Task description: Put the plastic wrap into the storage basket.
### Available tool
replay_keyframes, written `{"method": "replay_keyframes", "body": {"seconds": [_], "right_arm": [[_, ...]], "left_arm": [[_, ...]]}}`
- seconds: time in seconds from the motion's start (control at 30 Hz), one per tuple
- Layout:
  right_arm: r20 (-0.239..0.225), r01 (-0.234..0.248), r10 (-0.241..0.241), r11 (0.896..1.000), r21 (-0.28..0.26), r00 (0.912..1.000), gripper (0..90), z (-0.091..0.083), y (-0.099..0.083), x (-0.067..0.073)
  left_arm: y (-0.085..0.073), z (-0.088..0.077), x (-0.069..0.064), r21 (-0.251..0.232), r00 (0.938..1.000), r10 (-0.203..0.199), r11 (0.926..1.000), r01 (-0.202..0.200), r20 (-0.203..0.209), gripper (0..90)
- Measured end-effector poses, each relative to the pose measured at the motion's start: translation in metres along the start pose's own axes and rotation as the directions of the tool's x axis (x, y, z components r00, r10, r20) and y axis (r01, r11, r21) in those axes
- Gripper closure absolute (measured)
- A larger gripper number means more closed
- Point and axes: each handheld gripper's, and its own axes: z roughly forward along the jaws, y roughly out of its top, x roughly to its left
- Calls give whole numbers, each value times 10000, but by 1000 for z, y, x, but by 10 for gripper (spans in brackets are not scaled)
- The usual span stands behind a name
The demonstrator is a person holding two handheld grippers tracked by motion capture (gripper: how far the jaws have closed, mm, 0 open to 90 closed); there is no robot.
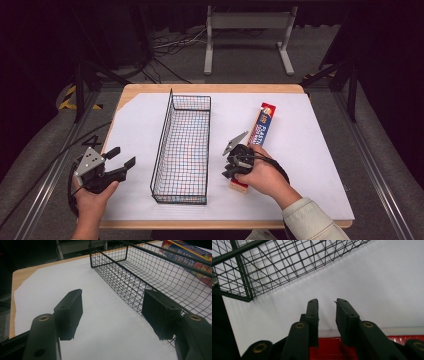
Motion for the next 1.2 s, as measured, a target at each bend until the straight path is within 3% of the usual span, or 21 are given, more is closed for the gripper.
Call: {"method": "replay_keyframes", "body": {"seconds": [0.2, 0.23, 0.37, 0.6, 0.8, 1.2], "right_arm": [[-143, -17, 30, 9957, 924, 9999, 890, -4, 2, 2], [-143, -17, 30, 9957, 924, 9999, 890, -4, 2, 2], [-326, 10, 50, 9833, 1818, 9995, 900, -6, -2, 4], [-337, -100, 184, 9720, 2347, 9993, 900, -12, -12, 4], [-346, -145, 267, 9498, 3126, 9990, 900, -14, -21, 3], [-75, -621, 711, 9138, 4013, 9974, 900, -25, -45, -3]], "left_arm": [[0, -1, 1, -36, 10000, -23, 10000, 23, 10, 334], [0, -1, 1, -36, 10000, -23, 10000, 23, 10, 334], [-1, -2, 1, -69, 10000, -50, 10000, 50, 7, 334], [-1, -3, 2, -96, 9999, -102, 9999, 102, 9, 333], [-1, -2, 1, -114, 9999, -94, 9999, 94, 40, 333], [0, -1, 1, -140, 9999, -106, 9998, 107, 81, 333]]}}
